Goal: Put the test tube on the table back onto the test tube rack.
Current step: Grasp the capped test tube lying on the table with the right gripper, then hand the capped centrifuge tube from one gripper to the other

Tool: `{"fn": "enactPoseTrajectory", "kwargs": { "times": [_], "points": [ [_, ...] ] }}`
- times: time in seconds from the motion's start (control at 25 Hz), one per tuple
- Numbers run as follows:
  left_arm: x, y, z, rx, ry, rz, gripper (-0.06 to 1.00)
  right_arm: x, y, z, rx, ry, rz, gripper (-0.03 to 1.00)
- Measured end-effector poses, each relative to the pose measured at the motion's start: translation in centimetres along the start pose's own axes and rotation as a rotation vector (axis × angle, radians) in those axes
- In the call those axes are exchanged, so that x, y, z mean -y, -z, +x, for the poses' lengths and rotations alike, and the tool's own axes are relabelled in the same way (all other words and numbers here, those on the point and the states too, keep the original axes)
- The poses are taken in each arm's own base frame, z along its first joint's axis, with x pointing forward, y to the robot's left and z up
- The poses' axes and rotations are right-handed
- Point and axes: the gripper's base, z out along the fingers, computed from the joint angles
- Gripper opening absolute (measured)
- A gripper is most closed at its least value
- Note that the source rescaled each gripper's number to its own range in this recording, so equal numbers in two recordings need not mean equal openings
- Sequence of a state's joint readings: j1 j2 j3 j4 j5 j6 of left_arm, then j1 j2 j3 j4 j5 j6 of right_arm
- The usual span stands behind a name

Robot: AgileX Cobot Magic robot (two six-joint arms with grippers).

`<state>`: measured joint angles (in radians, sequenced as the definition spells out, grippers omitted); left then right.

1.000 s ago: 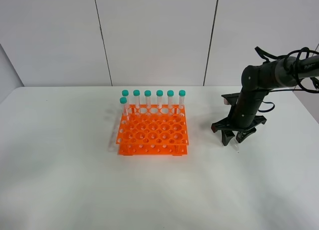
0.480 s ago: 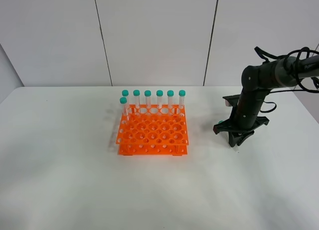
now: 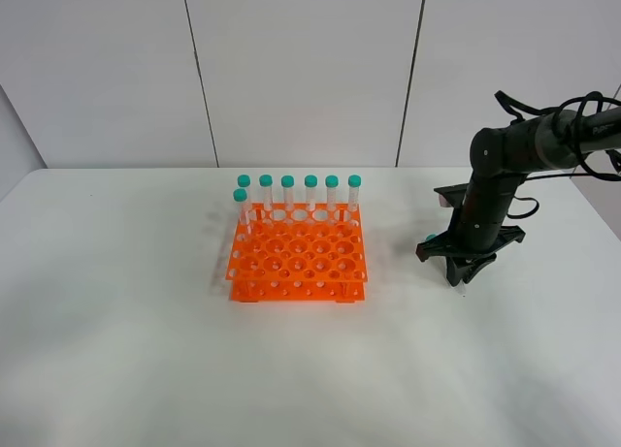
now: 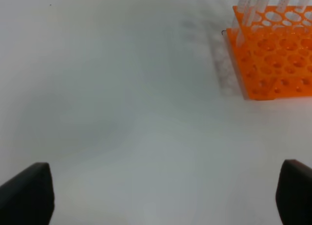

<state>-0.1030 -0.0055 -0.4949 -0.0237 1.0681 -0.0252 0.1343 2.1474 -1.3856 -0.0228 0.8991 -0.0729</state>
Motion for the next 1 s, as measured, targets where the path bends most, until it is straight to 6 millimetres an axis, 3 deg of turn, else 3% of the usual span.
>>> {"fn": "enactPoseTrajectory", "kwargs": {
  "times": [0.16,0.28,0.76,1.0],
  "points": [
    [0.0,0.0,0.0,0.000,0.000,0.000,1.00,0.0,0.2,0.0,-0.001,0.011,0.001,0.01],
    [0.0,0.0,0.0,0.000,0.000,0.000,1.00,0.0,1.4,0.1,0.022,0.020,0.003,0.01],
    [0.0,0.0,0.0,0.000,0.000,0.000,1.00,0.1,11.0,-0.9,0.285,0.063,0.017,0.01],
    [0.0,0.0,0.0,0.000,0.000,0.000,1.00,-2.3,13.6,-1.2,0.417,0.102,-0.074,0.01]
  ]
}}
